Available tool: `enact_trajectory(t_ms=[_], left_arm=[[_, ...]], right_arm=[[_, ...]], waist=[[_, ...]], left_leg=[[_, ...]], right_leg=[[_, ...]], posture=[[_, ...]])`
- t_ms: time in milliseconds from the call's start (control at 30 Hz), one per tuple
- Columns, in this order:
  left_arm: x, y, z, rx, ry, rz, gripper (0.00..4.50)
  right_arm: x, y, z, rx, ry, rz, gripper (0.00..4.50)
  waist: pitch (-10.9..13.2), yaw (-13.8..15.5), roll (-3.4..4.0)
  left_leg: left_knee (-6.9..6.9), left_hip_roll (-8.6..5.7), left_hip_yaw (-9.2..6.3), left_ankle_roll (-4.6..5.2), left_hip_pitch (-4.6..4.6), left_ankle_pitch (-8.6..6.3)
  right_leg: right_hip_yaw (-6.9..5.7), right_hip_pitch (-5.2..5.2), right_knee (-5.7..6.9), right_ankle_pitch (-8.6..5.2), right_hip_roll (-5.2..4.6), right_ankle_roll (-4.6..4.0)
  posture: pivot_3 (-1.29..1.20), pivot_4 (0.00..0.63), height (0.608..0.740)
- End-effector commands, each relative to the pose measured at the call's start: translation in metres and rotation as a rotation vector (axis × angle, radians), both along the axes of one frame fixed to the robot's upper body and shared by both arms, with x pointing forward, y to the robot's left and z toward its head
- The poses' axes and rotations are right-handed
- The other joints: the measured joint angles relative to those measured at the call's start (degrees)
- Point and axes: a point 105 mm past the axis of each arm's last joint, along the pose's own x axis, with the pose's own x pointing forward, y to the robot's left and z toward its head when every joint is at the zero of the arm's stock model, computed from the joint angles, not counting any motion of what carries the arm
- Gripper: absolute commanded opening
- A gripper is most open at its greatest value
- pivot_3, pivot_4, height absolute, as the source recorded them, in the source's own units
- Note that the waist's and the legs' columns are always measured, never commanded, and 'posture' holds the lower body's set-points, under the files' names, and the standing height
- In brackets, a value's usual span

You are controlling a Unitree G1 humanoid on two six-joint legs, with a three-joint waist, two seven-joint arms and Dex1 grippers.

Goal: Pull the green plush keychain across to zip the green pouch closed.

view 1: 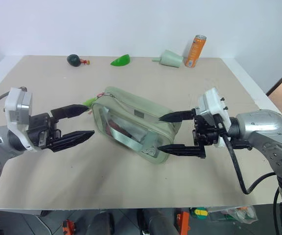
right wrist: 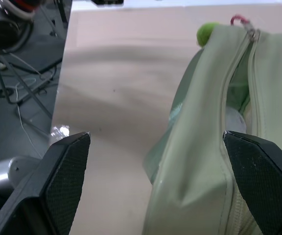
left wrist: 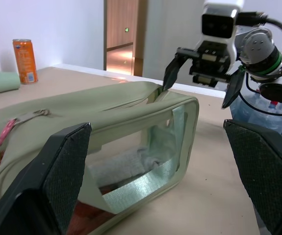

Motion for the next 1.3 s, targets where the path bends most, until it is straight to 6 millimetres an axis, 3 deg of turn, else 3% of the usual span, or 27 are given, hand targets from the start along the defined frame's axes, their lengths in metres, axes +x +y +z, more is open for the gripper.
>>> enact_trajectory(t_ms=[33, 167, 600, 833, 1100, 1300], left_arm=[[-0.005, -0.005, 0.013, 0.014, -0.064, -0.014, 4.49], [-0.004, -0.007, 0.015, 0.007, -0.068, -0.007, 4.49], [-0.002, -0.010, 0.018, 0.001, -0.084, 0.022, 4.50], [-0.001, -0.005, 0.020, -0.027, -0.081, 0.052, 4.50], [0.008, 0.006, 0.017, -0.085, -0.038, 0.084, 4.50], [0.011, 0.012, 0.015, -0.091, -0.019, 0.092, 4.50]], right_arm=[[-0.002, 0.003, 0.002, -0.025, -0.062, 0.027, 4.50], [0.009, 0.005, -0.006, -0.052, -0.107, -0.022, 4.50], [0.015, 0.010, -0.013, -0.057, -0.160, -0.004, 0.15], [0.026, 0.004, -0.013, -0.081, -0.201, -0.021, 0.05], [0.044, -0.027, 0.039, -0.069, -0.312, 0.052, 0.05], [0.040, -0.018, 0.044, -0.142, -0.370, 0.218, 0.05]], waist=[[0.00, 0.00, 0.00], [0.00, -0.02, -0.01], [0.00, 0.02, 0.00], [0.00, 0.00, -0.01], [0.02, 0.01, 0.02], [0.05, -0.03, 0.07]], left_leg=[[0.00, 0.00, -0.01, 0.00, 0.00, 0.00], [0.00, 0.00, 0.01, 0.00, 0.00, 0.00], [0.00, -0.01, 0.00, -0.01, 0.01, 0.01], [0.00, -0.01, 0.00, -0.01, 0.01, 0.01], [0.16, -0.03, 0.04, 0.00, 0.02, 0.02], [0.04, 0.01, 0.00, 0.00, 0.00, 0.00]], right_leg=[[0.00, 0.00, 0.00, 0.00, 0.00, 0.00], [0.01, 0.01, 0.00, 0.00, -0.01, 0.01], [0.01, 0.01, 0.01, 0.01, -0.01, 0.00], [0.01, 0.01, 0.02, 0.01, 0.00, 0.00], [0.02, 0.04, 0.04, 0.09, -0.01, -0.03], [0.03, -0.01, 0.05, 0.01, 0.05, -0.17]], posture=[[0.00, 0.150, 0.740], [0.00, 0.150, 0.740], [0.00, 0.150, 0.740], [0.00, 0.150, 0.740], [0.00, 0.150, 0.740], [0.00, 0.150, 0.740]])
